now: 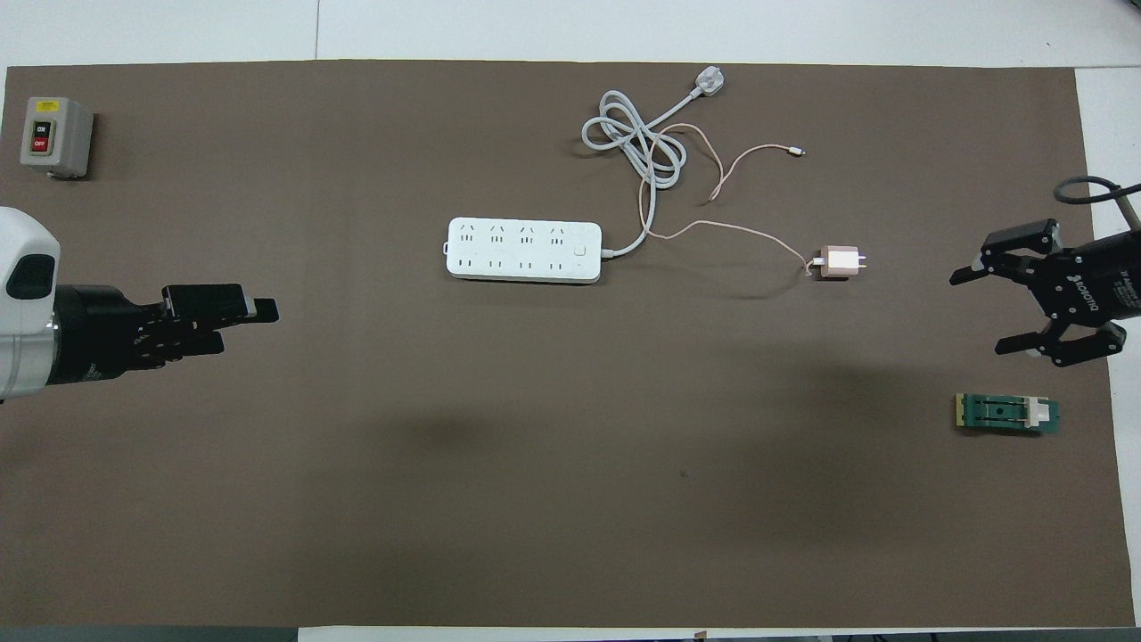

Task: Plug charger into power strip
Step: 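Move the left gripper toward the power strip while the right gripper reaches the charger, then grasp the power strip end with the left gripper while the right gripper grasps the charger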

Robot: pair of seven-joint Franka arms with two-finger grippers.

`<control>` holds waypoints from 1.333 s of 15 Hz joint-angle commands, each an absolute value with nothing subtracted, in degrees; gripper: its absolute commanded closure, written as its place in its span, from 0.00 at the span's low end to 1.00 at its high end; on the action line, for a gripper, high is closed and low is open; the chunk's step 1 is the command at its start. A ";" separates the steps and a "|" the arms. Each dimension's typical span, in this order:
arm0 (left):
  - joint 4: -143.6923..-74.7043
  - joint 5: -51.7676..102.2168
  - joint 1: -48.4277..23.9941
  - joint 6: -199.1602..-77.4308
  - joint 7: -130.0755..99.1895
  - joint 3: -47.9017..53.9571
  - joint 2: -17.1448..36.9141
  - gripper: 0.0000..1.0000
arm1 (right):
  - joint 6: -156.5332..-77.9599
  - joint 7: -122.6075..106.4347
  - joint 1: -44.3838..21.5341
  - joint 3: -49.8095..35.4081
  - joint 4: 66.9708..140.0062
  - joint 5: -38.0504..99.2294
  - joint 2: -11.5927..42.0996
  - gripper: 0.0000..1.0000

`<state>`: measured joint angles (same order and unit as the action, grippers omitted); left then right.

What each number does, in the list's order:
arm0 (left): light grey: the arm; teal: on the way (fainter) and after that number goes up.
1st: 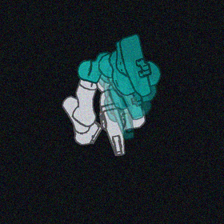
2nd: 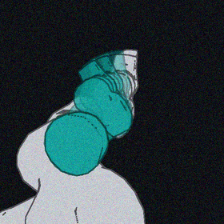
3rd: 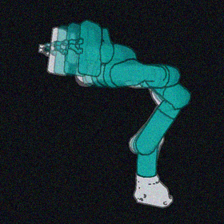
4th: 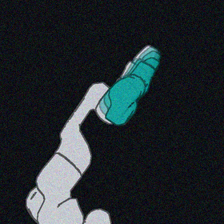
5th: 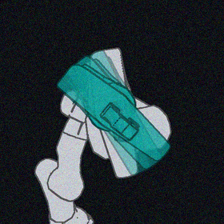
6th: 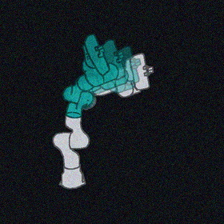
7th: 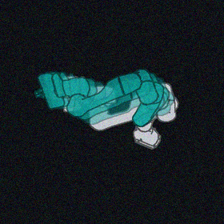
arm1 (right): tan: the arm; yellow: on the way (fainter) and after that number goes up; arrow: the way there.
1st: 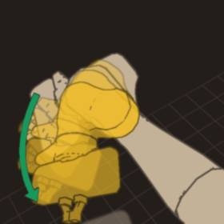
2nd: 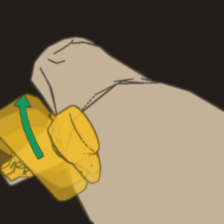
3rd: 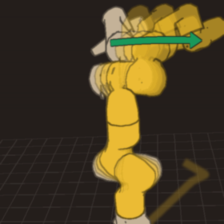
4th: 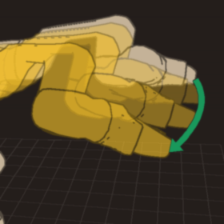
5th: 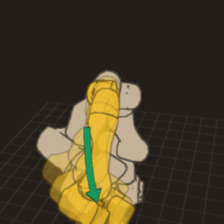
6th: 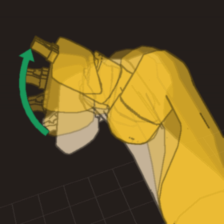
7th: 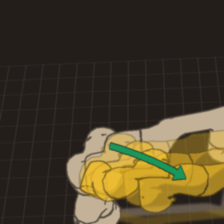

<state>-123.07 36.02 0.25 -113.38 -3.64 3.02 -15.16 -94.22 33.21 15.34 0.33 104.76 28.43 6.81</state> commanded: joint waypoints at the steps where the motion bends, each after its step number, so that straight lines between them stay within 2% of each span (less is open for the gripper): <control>1: -124.63 45.66 0.00 -117.94 2.70 3.08 -13.72 0.00 | -97.98 39.54 15.74 -0.35 106.42 32.87 9.14 0.00; 3: -125.59 56.02 -2.62 -121.97 7.54 3.16 -12.40 0.00 | -100.45 42.61 15.21 -0.35 107.75 34.88 10.19 0.00; 6: -126.65 71.77 -3.34 -120.95 13.69 3.25 -10.03 0.00 | -101.51 42.45 16.35 -0.35 106.79 36.30 16.85 0.00; 13: -128.14 88.39 -3.51 -113.57 24.43 3.60 -2.38 0.00 | -106.25 45.70 15.47 -0.35 106.61 43.77 22.58 0.00; 17: -129.11 96.93 -5.53 -110.22 24.43 3.60 -1.93 0.00 | -108.80 44.92 15.38 -0.44 106.00 44.91 24.61 0.00; 20: -130.43 104.83 -10.01 -110.74 25.04 3.60 -2.46 0.00 | -110.91 44.12 15.29 -0.61 105.65 45.26 25.31 0.00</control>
